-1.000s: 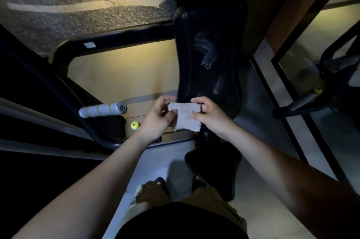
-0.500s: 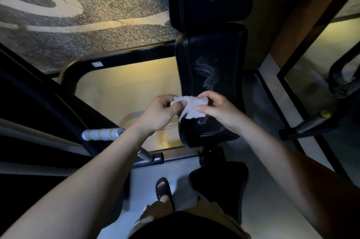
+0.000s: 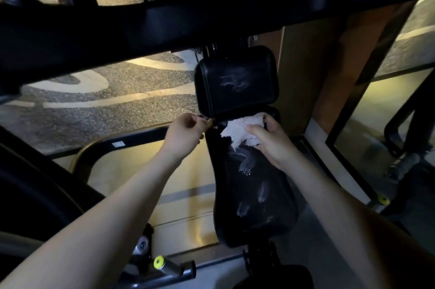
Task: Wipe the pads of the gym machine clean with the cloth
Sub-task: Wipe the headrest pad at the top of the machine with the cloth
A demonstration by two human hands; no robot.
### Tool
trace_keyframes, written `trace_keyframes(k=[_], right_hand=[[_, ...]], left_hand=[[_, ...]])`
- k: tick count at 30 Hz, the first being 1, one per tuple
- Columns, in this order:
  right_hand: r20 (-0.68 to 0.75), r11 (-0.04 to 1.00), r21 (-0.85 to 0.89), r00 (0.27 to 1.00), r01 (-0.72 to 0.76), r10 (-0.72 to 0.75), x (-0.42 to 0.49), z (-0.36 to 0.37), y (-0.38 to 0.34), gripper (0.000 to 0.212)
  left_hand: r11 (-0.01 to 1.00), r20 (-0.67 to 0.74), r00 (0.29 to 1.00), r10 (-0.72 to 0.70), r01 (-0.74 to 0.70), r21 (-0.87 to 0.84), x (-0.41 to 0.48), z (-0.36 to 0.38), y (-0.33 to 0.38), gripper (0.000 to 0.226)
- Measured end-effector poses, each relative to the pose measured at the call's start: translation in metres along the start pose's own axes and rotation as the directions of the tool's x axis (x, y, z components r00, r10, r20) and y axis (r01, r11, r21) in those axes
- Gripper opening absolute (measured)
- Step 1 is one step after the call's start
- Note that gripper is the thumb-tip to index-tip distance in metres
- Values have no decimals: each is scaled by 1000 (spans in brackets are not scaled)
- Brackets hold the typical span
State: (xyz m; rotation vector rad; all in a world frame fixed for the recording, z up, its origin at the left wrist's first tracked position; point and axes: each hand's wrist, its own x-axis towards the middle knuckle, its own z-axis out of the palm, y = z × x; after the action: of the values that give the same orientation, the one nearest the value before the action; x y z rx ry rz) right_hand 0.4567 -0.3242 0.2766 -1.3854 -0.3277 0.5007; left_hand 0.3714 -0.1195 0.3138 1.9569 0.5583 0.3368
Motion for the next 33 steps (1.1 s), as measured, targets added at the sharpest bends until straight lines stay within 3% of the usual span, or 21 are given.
trace_keyframes(k=[3, 6, 9, 11, 15, 20, 24, 30, 33], right_hand=[[-117, 991, -115, 990, 65, -79, 22, -8, -11, 11], [-233, 977, -178, 960, 116, -157, 38, -15, -16, 9], [-297, 929, -338, 920, 151, -257, 44, -27, -10, 10], [-311, 885, -424, 887, 192, -341, 48, -37, -8, 7], [-317, 792, -563, 824, 236, -470, 60, -54, -22, 31], [-256, 537, -820, 712, 198, -653, 83, -71, -32, 37], [-181, 467, -849, 694, 248, -697, 99, -61, -30, 32], [-154, 430, -834, 602, 347, -784, 109, -72, -26, 25], [-133, 411, -846, 613, 338, -778, 109, -68, -2, 17]], left_hand=[[984, -73, 993, 97, -85, 157, 27, -5, 17, 20], [939, -99, 985, 141, -102, 328, 48, -6, 30, 55], [923, -56, 991, 119, -90, 375, 58, 3, 36, 80], [918, -24, 991, 130, -111, 380, 61, 12, 36, 74], [901, -57, 978, 199, -160, 404, 66, 28, 29, 58], [878, -99, 974, 202, -136, 459, 77, 38, 21, 59], [861, -121, 971, 207, -122, 493, 87, 38, 20, 58], [881, -159, 969, 187, -94, 465, 91, 40, 12, 54], [887, -176, 967, 184, -86, 453, 92, 41, 6, 52]])
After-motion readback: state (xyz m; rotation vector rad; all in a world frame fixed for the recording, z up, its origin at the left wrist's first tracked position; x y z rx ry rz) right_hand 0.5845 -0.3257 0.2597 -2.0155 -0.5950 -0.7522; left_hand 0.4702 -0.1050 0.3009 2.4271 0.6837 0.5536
